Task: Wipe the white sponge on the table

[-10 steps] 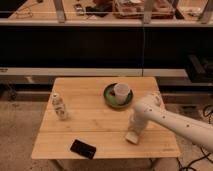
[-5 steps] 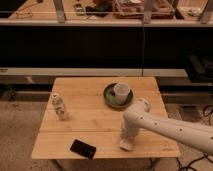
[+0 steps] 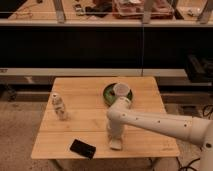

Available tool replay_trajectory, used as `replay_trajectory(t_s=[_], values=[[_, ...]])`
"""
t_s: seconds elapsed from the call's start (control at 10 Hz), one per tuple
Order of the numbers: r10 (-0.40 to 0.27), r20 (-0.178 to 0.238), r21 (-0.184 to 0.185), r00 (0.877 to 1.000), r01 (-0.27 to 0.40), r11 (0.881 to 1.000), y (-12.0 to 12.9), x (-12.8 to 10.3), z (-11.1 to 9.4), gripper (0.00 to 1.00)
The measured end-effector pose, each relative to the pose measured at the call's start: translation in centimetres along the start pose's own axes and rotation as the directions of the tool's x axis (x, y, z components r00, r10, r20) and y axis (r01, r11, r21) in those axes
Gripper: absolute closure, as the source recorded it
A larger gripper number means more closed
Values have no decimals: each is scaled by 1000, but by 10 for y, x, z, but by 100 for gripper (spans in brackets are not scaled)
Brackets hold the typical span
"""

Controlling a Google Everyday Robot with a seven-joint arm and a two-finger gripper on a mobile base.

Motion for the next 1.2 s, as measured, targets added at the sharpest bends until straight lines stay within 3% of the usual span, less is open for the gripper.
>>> replay_trajectory(t_s=[0.4,0.7,0.9,1.2], values=[[-94,6,25,996,93,995,-40,20,-2,100],[-80,-61,38,995,83,996,-41,48,-28,100],[-33,-98,56,995,39,998,-29,65,-46,100],[97,-132,89,987,-85,992,8,98,-61,100]])
